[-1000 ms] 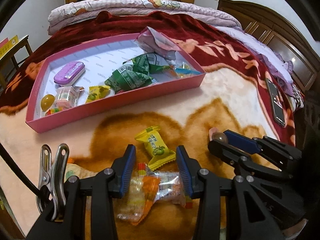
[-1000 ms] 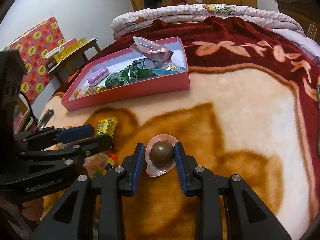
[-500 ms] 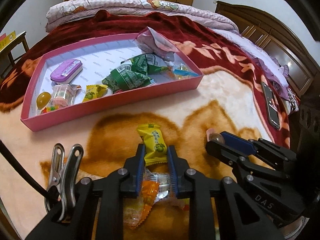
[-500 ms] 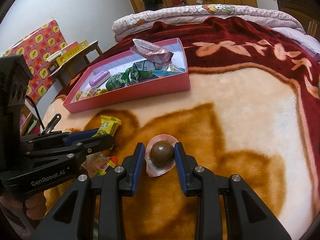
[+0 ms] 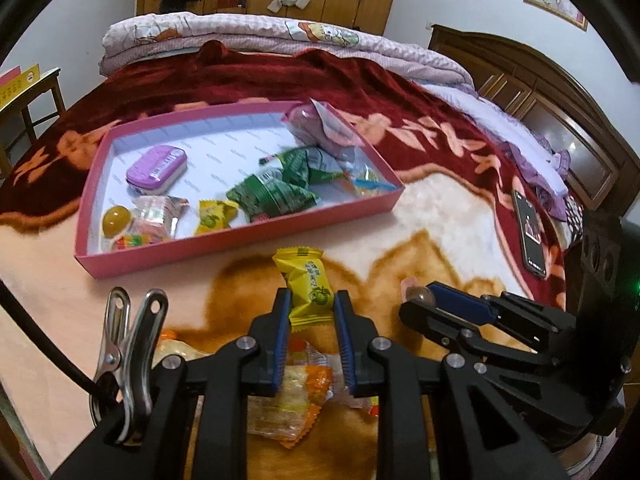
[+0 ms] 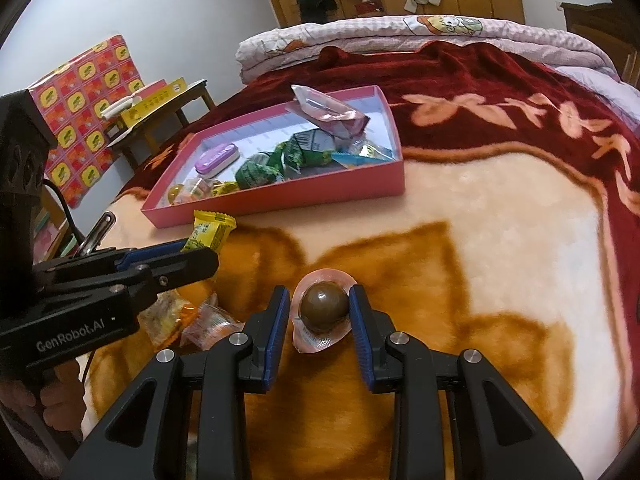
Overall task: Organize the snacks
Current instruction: 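Carry both snacks to the tray and open the left gripper over it, then lower the chocolate ball into the tray and open the right gripper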
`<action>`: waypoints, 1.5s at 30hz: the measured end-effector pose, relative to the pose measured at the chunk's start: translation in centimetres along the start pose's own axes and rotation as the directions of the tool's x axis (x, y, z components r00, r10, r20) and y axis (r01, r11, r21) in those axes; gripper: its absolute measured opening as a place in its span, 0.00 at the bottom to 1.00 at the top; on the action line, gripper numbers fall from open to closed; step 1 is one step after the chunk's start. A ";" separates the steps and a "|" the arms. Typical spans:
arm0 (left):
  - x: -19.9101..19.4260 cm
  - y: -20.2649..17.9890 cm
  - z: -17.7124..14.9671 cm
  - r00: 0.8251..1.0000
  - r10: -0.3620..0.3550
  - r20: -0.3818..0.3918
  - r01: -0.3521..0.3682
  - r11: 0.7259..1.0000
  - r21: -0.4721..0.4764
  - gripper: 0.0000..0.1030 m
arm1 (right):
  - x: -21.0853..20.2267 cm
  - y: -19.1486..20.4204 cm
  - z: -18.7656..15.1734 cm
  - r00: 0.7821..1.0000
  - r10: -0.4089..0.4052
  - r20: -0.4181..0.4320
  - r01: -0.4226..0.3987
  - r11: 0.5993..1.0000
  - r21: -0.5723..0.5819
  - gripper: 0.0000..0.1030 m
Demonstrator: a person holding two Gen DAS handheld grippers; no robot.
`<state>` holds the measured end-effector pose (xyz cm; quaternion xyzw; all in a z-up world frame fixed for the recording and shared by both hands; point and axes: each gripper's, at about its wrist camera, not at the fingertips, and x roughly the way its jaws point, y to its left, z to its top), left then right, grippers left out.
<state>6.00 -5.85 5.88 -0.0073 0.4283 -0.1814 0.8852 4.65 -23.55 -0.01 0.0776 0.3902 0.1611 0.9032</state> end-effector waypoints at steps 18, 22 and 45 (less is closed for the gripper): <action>-0.1 3.3 3.9 0.996 0.043 0.073 -0.041 0.999 -0.033 0.22 | 0.3 1.6 3.7 1.000 0.006 0.030 -0.004 0.999 -0.047 0.31; 0.5 4.1 5.1 0.995 0.056 0.082 -0.053 0.998 -0.039 0.22 | 0.8 1.9 4.9 0.999 0.006 0.034 -0.004 0.998 -0.059 0.31; 6.2 8.0 7.0 0.996 0.091 0.017 -0.089 0.992 -0.094 0.22 | 4.5 1.4 8.6 0.999 -0.028 0.044 0.030 0.999 -0.043 0.31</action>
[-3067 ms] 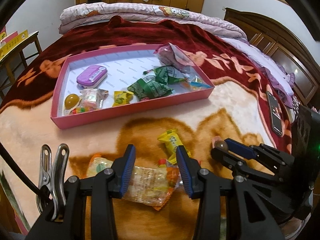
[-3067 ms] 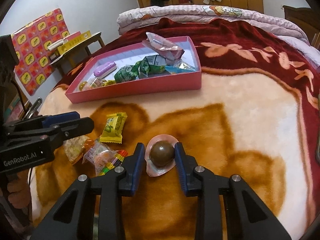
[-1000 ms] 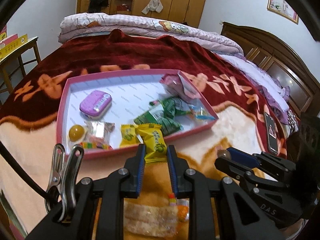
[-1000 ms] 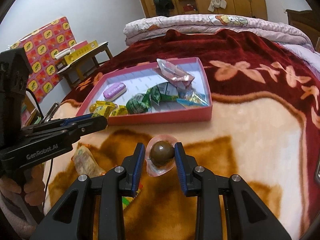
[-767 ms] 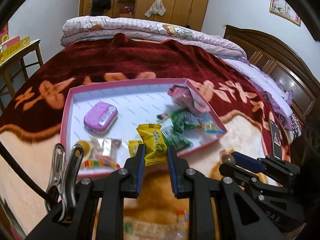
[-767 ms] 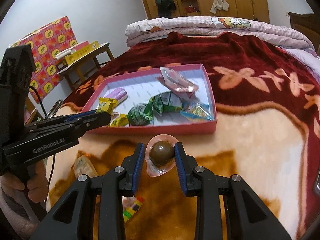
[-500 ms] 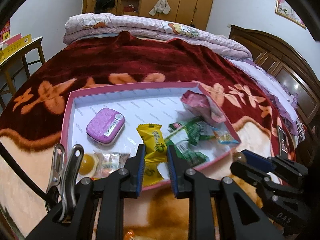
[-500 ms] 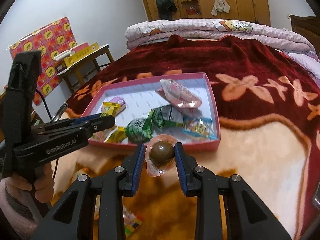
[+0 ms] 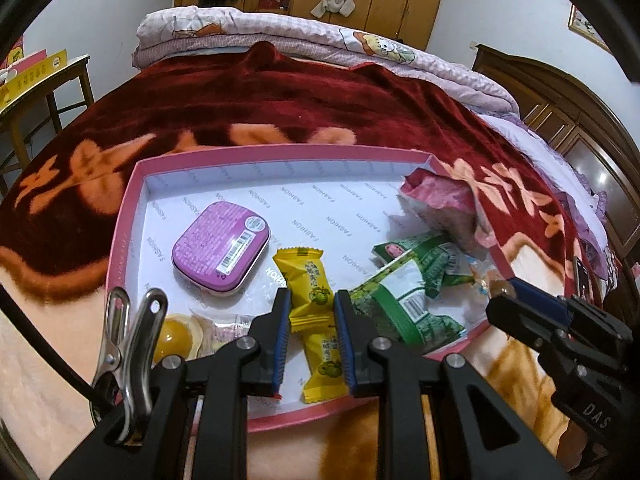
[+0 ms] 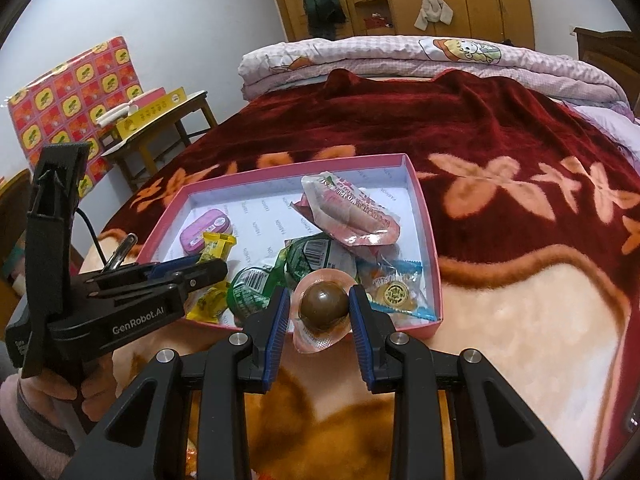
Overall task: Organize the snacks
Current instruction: 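Lower the chocolate ball into the tray and open the right gripper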
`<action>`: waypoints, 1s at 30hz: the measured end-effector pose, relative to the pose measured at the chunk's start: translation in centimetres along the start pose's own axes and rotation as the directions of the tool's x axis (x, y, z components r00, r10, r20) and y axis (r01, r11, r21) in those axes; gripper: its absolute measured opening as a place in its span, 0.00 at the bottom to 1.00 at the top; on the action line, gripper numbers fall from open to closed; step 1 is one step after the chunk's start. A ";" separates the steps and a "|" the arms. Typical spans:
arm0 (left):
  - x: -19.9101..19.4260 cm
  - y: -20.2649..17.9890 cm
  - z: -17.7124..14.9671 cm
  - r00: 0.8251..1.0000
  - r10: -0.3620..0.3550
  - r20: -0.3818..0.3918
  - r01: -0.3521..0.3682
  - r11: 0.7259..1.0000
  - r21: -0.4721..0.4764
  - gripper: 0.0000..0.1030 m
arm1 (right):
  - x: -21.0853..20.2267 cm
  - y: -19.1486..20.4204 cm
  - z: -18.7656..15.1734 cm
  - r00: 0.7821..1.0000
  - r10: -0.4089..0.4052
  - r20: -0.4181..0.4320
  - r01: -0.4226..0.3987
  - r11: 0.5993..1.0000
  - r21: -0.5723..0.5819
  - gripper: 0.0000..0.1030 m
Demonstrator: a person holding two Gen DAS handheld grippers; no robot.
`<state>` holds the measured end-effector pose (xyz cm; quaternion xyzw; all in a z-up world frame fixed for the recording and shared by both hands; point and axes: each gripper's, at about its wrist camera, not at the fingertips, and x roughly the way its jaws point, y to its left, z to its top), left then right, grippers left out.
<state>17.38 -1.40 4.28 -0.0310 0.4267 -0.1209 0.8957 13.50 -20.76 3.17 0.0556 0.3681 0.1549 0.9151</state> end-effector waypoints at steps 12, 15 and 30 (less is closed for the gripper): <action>0.3 0.1 0.0 1.000 0.003 -0.001 -0.003 1.000 0.000 0.22 | 1.1 -0.3 0.1 1.000 -0.002 -0.005 0.002 1.000 0.020 0.31; 0.3 0.0 0.0 1.000 0.012 0.001 -0.012 1.000 0.006 0.22 | 1.2 -0.2 0.2 1.000 0.002 -0.010 -0.002 1.000 0.021 0.31; -1.3 -1.2 -0.5 1.000 0.029 0.010 -0.029 0.999 0.027 0.37 | 0.5 -0.3 0.1 1.000 0.027 0.004 -0.027 0.998 0.053 0.40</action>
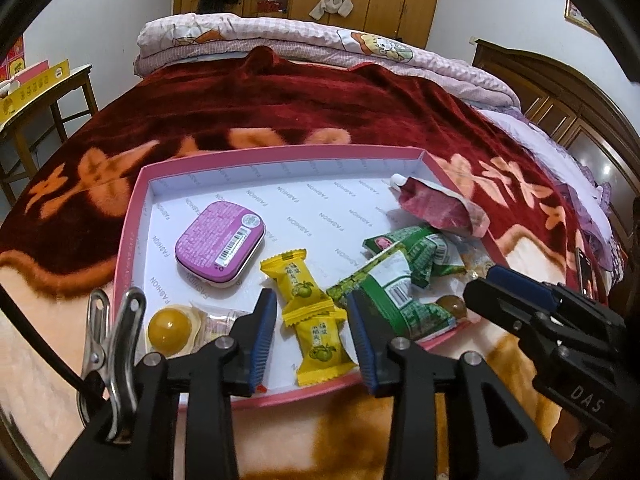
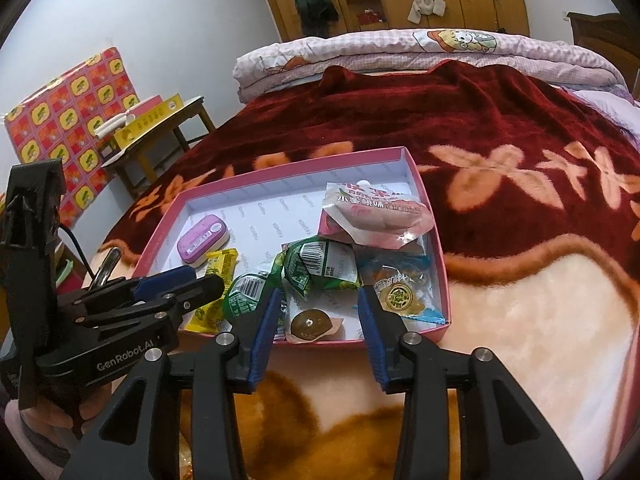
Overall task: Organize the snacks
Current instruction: 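Lower the chocolate ball into the tray and open the right gripper, then move the left gripper to the rice cracker bag while the right approaches the striped candy bag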
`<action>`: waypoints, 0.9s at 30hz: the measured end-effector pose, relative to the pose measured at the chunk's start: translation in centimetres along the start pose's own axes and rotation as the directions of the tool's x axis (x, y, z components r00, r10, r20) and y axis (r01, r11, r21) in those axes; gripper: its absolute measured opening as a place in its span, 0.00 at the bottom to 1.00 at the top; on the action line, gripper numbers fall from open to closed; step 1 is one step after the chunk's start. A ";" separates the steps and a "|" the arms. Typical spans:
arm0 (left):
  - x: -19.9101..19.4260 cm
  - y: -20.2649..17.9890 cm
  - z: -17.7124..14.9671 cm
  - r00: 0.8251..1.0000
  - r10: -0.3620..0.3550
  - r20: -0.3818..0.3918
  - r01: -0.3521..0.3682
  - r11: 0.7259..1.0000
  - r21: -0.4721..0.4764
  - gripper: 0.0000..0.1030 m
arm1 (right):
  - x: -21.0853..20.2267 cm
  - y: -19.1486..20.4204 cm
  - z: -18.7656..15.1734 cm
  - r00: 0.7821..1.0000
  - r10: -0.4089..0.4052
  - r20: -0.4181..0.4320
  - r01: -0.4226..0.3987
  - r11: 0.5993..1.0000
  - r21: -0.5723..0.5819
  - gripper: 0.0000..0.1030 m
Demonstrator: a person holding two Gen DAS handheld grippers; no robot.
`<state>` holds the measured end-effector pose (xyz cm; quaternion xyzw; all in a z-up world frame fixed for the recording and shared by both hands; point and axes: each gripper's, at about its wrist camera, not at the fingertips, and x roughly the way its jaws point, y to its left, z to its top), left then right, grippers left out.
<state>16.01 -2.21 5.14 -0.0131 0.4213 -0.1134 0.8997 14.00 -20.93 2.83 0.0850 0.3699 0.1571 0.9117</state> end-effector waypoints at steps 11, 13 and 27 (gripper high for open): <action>-2.8 0.2 -0.9 1.000 0.000 0.020 0.000 1.000 -0.016 0.37 | -1.5 0.8 -0.7 1.000 0.017 0.013 -0.017 1.000 -0.007 0.41; -3.3 0.3 -1.2 1.000 0.002 0.024 -0.002 1.000 -0.020 0.37 | -1.8 0.9 -1.0 1.000 0.023 0.014 -0.022 1.000 -0.008 0.41; -5.9 0.7 -3.6 1.000 0.010 0.019 -0.009 0.999 -0.042 0.37 | -3.6 2.0 -3.2 0.999 0.042 -0.003 -0.042 0.999 -0.023 0.41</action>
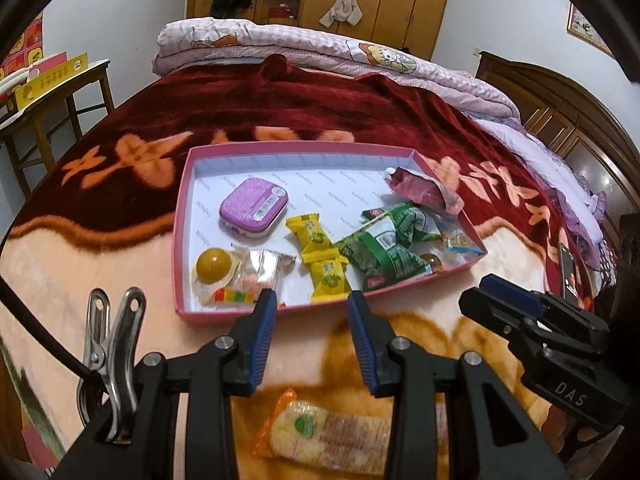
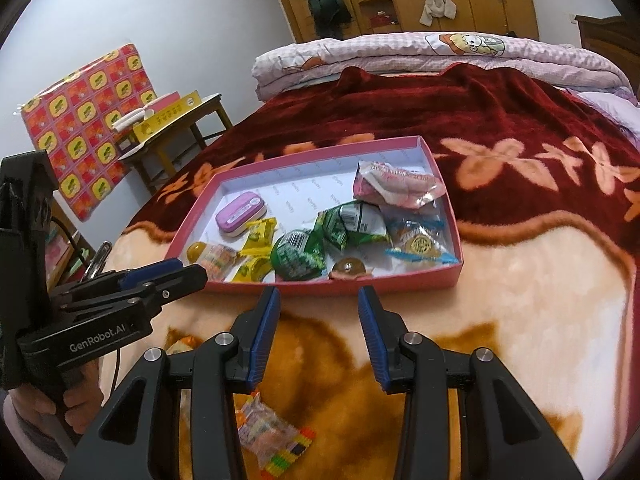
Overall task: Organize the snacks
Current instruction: 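Move the left gripper to the rice cracker bag while the right approaches the striped candy bag, then grasp and lift the rice cracker bag with the left gripper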
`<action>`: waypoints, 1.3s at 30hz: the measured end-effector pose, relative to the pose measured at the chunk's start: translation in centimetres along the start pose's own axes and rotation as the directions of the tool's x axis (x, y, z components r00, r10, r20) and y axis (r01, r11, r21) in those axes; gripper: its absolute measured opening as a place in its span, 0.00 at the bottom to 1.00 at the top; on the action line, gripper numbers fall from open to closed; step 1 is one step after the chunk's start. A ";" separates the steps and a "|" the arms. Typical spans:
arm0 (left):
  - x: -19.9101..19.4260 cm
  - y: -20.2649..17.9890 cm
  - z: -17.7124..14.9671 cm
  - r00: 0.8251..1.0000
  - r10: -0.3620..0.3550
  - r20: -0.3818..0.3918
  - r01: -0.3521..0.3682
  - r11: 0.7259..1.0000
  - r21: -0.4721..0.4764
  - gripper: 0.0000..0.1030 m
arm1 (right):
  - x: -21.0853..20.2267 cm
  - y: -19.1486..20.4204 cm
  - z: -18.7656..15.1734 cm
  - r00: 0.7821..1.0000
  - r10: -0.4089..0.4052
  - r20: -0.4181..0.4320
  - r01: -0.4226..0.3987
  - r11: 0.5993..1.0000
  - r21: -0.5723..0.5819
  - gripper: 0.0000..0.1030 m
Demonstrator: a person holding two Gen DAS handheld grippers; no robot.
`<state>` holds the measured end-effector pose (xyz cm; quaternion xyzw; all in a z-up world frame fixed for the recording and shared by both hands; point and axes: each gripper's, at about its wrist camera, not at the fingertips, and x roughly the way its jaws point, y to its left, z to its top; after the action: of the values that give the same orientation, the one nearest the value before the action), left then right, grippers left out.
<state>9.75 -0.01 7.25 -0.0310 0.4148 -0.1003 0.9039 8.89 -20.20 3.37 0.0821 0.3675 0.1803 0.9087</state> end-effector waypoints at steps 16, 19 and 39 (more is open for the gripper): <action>-2.4 0.7 -2.9 0.999 0.008 -0.033 -0.010 0.999 -0.052 0.37 | -1.6 1.5 -3.3 0.998 0.042 -0.040 -0.043 0.999 -0.027 0.41; -3.0 0.8 -3.4 0.999 0.012 -0.036 -0.014 0.998 -0.059 0.37 | -1.9 1.8 -3.8 0.998 0.046 -0.045 -0.048 0.998 -0.040 0.41; -4.5 0.4 -7.5 0.986 -0.067 -0.156 0.050 0.993 -0.109 0.37 | -2.2 2.2 -6.4 0.991 0.057 -0.122 -0.066 0.995 -0.075 0.42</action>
<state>1.30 1.46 5.63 -0.0823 0.4891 -0.1073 0.8617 2.44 -18.94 0.81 0.0463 0.4112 0.2274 0.8815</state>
